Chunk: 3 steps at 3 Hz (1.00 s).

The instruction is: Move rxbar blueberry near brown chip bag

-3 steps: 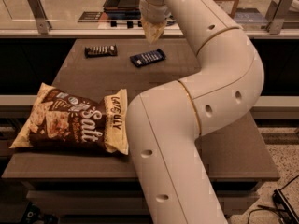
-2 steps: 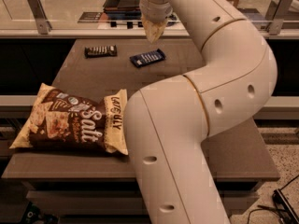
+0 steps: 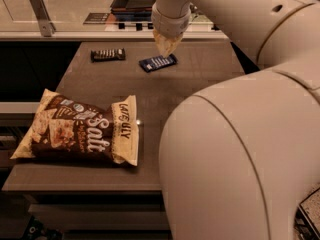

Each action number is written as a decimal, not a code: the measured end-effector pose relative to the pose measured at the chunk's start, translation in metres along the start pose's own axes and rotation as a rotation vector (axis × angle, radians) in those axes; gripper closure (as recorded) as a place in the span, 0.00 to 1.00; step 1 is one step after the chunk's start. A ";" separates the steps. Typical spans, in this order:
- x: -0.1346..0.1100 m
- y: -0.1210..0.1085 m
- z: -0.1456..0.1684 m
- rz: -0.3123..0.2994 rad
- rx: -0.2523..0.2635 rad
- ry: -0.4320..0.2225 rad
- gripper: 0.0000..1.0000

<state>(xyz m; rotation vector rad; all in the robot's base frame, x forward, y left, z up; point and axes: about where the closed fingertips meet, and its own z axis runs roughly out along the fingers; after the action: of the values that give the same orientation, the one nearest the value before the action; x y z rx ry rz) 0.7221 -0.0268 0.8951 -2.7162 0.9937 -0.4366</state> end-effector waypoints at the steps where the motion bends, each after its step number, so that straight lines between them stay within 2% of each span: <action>1: -0.004 0.010 0.008 0.000 -0.024 -0.012 1.00; 2: -0.005 0.010 0.009 0.000 -0.026 -0.013 0.83; 3: -0.005 0.010 0.011 -0.001 -0.028 -0.015 0.59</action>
Offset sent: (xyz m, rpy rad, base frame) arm -0.0068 -0.0040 -0.0122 -0.0108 0.0264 -0.0014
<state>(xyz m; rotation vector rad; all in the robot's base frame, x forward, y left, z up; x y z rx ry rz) 0.7158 -0.0299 0.8806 -2.7405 1.0021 -0.4051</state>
